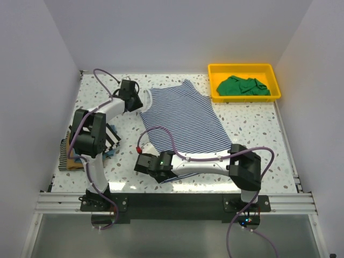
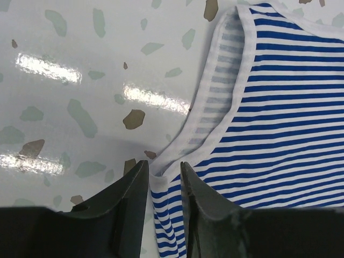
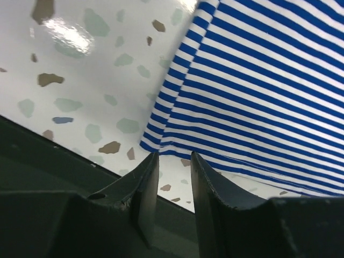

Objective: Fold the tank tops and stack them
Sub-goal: Fold the tank top

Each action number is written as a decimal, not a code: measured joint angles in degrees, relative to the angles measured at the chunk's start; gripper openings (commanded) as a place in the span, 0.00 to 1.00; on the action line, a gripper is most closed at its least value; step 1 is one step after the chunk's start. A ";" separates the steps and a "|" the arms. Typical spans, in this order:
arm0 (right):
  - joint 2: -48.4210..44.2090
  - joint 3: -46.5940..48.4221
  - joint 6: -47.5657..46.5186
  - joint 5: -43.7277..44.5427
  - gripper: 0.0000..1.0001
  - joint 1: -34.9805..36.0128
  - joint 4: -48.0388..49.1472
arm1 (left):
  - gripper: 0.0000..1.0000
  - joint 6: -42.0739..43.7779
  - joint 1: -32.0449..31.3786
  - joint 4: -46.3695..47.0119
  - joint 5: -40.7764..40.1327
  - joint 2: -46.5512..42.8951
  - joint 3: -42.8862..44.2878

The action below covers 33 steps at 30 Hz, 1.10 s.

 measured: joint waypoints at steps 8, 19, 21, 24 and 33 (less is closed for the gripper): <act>0.00 -1.92 3.15 1.49 0.41 -0.02 1.55 | 0.43 -0.48 0.00 1.18 2.97 -1.20 -4.37; 0.68 -2.32 4.28 0.96 0.40 -0.02 3.28 | 0.22 -2.01 0.00 4.79 5.77 -2.21 -7.06; 1.49 -2.29 4.57 0.90 0.40 -0.02 3.28 | 0.18 -2.12 0.00 4.96 6.01 -2.21 -7.06; 2.89 -2.29 4.79 0.52 0.40 -0.02 3.30 | 0.08 -2.16 0.00 4.94 6.05 -2.21 -7.06; 3.61 -2.29 5.84 -1.99 0.31 0.61 4.04 | 0.00 -2.01 0.00 4.90 5.92 -2.03 -6.99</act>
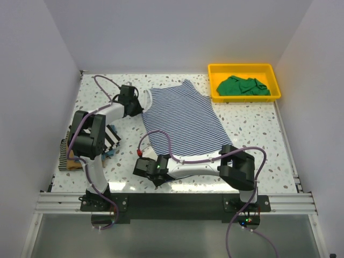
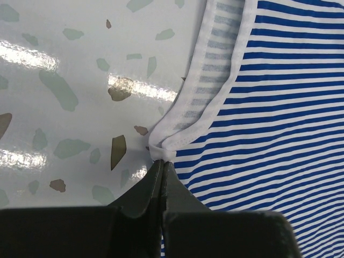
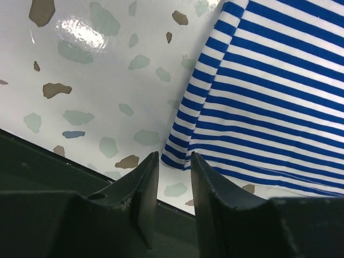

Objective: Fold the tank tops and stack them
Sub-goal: Fold the tank top

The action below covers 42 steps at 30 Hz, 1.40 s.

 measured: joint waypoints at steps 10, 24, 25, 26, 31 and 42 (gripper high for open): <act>0.87 -0.02 1.33 -0.52 0.31 0.24 0.07 | 0.00 0.00 0.31 -0.07 -0.07 0.42 0.63; 2.62 1.44 1.16 -1.53 0.00 0.46 -0.07 | 0.00 0.04 1.05 -0.96 -0.50 0.81 1.86; 2.64 2.27 0.90 -1.66 0.00 0.55 -0.33 | 0.00 0.02 1.25 -1.20 -0.85 0.79 2.12; 2.67 3.13 0.72 -1.88 0.00 0.63 -0.44 | 0.00 0.02 1.49 -1.44 -1.25 0.79 2.43; 2.67 9.77 -1.03 -4.94 0.00 1.05 0.17 | 0.00 0.04 3.08 -3.39 -4.46 0.79 4.02; 2.49 14.43 -3.23 -11.37 0.00 -0.48 3.98 | 0.00 1.90 4.48 -9.05 -10.23 -0.13 8.59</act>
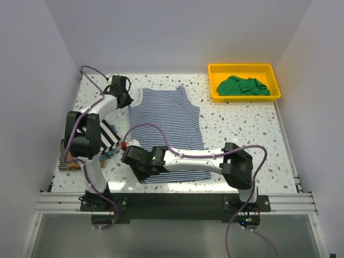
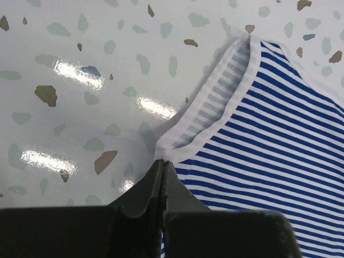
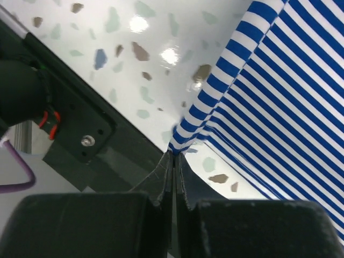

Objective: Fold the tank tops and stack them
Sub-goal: Fold the tank top

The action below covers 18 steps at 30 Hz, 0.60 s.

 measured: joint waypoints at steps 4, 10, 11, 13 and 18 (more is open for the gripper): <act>-4.39 -8.94 0.66 -1.60 0.00 -2.97 2.69 | 0.00 0.70 -1.01 -0.26 0.11 -0.44 2.14; -14.93 -22.69 3.61 -2.25 0.00 -6.97 7.23 | 0.00 1.70 -6.86 -0.44 -0.04 0.48 7.52; -16.37 -24.37 4.17 -2.27 0.00 -7.02 8.09 | 0.00 1.73 -8.04 -0.35 -0.04 1.03 8.20; -18.18 -26.69 5.14 -2.45 0.00 -6.95 9.27 | 0.00 1.75 -9.97 -0.22 -0.04 2.16 8.98; -19.47 -31.89 7.58 -3.26 0.00 -6.80 12.09 | 0.00 1.77 -12.85 0.00 0.17 5.77 9.62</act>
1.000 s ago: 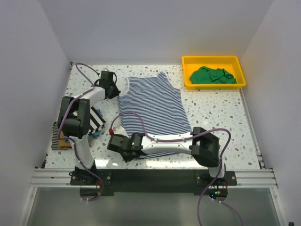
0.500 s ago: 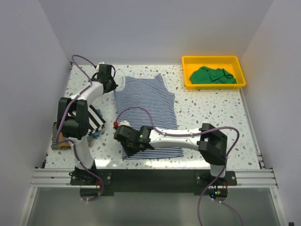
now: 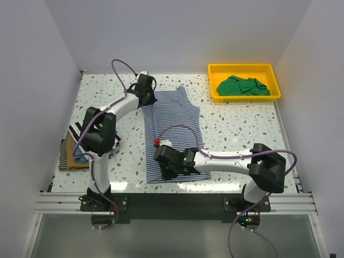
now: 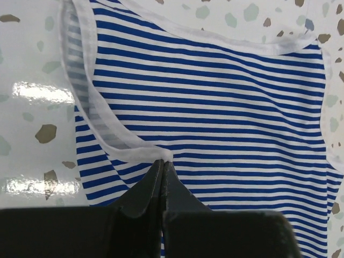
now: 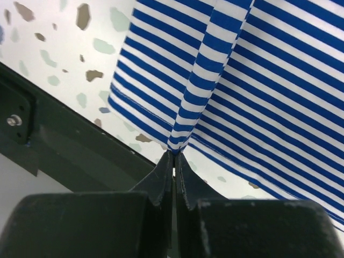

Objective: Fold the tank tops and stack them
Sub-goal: Fold the tank top

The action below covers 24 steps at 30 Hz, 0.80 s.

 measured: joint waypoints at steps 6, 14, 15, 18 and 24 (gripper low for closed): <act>-0.04 -3.96 2.29 -0.07 0.00 0.00 1.73 | 0.00 0.00 -1.29 0.09 0.28 2.12 0.00; -1.20 -7.13 4.72 2.12 0.00 0.37 1.92 | 0.02 0.92 -2.60 1.55 2.05 5.18 0.42; -1.20 -7.32 4.94 2.43 0.05 0.50 1.92 | 0.07 1.14 -2.71 1.68 2.25 5.49 0.42; -1.46 -7.74 5.53 3.26 0.18 0.92 1.75 | 0.25 1.68 -3.15 2.34 2.84 5.92 0.39; -4.50 -7.32 5.88 7.04 0.39 2.16 -2.45 | 0.46 3.08 -3.34 5.64 3.76 5.90 0.39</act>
